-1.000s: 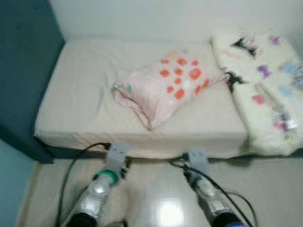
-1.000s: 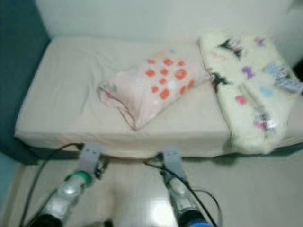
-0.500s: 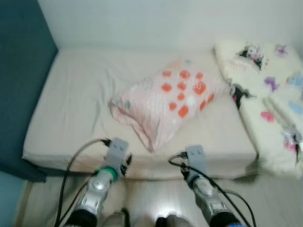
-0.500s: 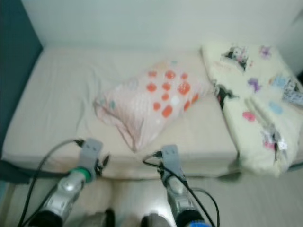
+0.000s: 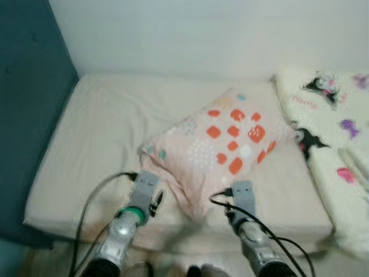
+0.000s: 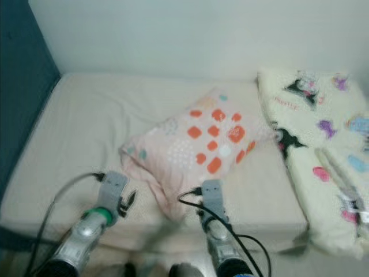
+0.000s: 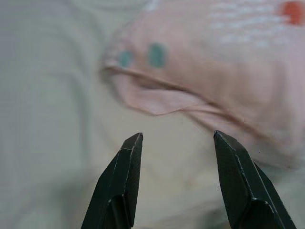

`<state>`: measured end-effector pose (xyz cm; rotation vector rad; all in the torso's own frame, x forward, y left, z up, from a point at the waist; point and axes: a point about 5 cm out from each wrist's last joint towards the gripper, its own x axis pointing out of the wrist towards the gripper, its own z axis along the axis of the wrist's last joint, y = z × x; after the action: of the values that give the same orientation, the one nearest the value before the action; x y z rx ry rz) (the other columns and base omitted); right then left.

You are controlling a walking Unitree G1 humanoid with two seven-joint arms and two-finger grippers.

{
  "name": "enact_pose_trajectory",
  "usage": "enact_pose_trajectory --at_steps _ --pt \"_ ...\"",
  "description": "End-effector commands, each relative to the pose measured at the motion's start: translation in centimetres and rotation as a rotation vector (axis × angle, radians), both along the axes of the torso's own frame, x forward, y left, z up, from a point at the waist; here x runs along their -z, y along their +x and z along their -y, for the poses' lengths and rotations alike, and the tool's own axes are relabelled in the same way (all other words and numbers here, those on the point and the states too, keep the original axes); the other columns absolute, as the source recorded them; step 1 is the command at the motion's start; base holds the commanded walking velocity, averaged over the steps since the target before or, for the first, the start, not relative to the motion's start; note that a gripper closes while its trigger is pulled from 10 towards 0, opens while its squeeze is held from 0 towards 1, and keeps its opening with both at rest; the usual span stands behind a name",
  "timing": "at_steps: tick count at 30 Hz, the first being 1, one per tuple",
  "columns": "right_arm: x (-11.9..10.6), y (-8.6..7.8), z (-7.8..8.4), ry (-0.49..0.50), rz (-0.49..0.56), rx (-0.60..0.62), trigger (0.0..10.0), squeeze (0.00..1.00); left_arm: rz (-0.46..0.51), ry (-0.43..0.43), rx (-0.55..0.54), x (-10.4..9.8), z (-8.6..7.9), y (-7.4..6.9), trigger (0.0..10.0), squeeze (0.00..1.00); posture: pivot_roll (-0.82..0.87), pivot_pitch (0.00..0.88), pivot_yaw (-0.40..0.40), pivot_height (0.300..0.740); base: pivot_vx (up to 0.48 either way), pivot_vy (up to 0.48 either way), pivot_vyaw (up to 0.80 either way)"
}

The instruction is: Clean up the room

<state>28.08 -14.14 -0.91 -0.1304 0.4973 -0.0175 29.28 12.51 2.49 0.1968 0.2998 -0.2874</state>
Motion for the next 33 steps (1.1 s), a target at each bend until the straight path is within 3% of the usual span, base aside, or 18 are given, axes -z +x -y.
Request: enact_pose_trajectory --at_steps 1,24,33 --pt "0.76 -0.76 0.7 -0.01 -0.035 0.02 10.0 0.0 -0.033 -0.003 0.01 0.83 0.43 -0.74 10.0 0.0 -0.01 0.122 0.014 0.74 0.0 0.0 0.0" --pt "0.51 -0.54 0.74 0.012 -0.015 0.036 10.0 0.0 -0.029 0.003 0.023 0.93 0.48 -0.84 10.0 0.0 -0.01 0.102 0.015 0.74 0.0 0.0 0.0" --pt "0.36 -0.52 0.94 0.03 0.001 0.05 10.0 0.0 -0.031 0.006 0.015 1.0 0.52 -0.76 10.0 0.0 -0.02 0.097 0.015 0.705 0.0 0.0 0.0"
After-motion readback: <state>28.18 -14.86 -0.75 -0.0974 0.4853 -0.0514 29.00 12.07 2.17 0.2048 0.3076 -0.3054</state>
